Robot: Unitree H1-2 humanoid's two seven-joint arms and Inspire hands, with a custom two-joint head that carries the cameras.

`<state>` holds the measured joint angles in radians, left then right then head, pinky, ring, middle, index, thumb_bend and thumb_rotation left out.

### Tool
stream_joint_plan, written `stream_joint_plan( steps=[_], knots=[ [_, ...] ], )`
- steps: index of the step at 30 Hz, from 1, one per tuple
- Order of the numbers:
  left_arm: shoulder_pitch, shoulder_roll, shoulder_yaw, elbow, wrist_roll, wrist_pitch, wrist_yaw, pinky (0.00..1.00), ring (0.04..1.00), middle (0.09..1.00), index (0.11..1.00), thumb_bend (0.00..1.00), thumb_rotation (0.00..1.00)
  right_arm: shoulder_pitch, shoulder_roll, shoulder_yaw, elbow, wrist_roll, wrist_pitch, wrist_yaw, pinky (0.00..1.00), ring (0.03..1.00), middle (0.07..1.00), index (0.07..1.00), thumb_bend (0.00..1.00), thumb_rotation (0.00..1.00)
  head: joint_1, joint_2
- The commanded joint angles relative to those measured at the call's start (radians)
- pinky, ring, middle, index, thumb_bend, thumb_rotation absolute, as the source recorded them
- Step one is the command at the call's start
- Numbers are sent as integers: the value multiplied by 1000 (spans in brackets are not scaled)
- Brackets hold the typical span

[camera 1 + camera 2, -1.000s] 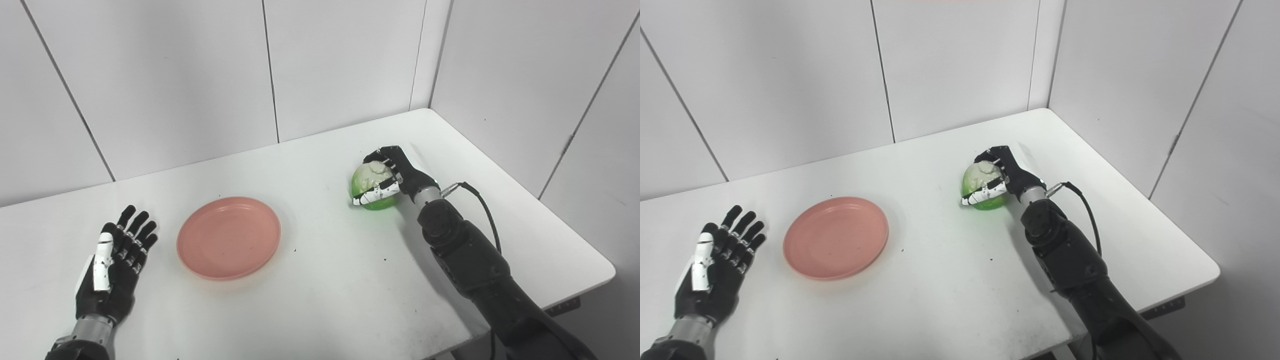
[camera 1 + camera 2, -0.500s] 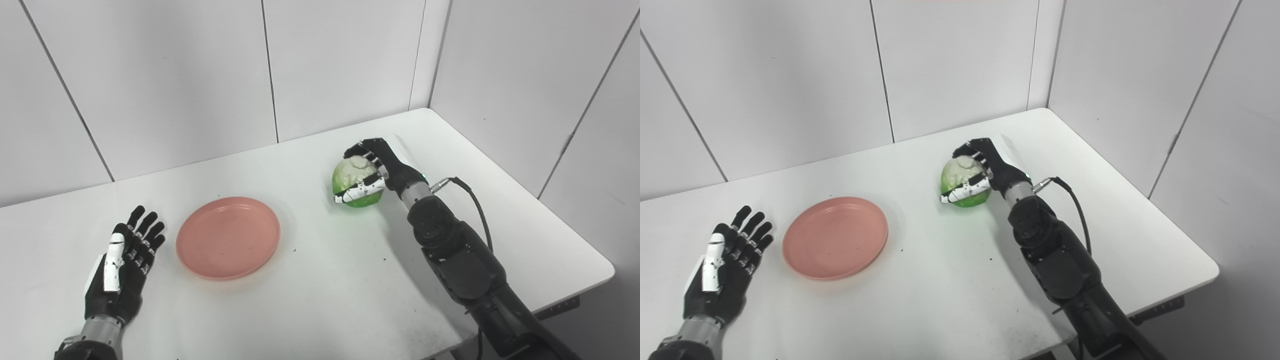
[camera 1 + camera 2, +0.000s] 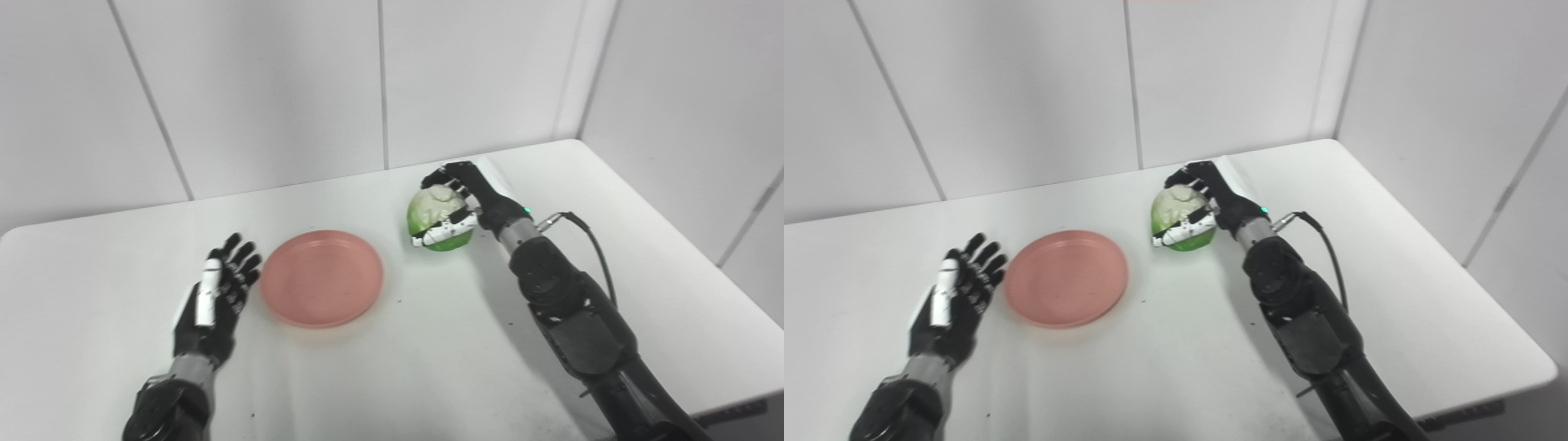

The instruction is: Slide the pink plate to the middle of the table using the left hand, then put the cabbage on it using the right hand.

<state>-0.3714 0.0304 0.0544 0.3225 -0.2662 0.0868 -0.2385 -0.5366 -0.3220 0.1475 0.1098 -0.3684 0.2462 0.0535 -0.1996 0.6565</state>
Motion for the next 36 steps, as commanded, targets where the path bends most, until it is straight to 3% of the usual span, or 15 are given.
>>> stream_joint_plan(
  steps=[1,16,26,36],
  knots=[
    [-10,-16,-16,-24,17,19,18,964,933,940,940,457,1000,-73,21,17,6,-6,-75,-6,402,412,487,517,518,0,8,0],
    [-17,-73,-39,-45,61,32,83,953,933,935,938,457,1000,-153,152,96,180,-13,-187,-16,382,387,491,538,513,0,127,9],
    [-18,-87,-44,-56,77,41,101,911,912,922,928,469,1000,-191,196,119,281,-26,-265,-20,415,402,485,526,516,0,138,11],
    [-18,-88,-47,-63,84,44,103,903,914,922,929,471,1000,-183,227,124,348,-36,-294,-37,410,401,493,526,515,0,139,18]
  ],
)
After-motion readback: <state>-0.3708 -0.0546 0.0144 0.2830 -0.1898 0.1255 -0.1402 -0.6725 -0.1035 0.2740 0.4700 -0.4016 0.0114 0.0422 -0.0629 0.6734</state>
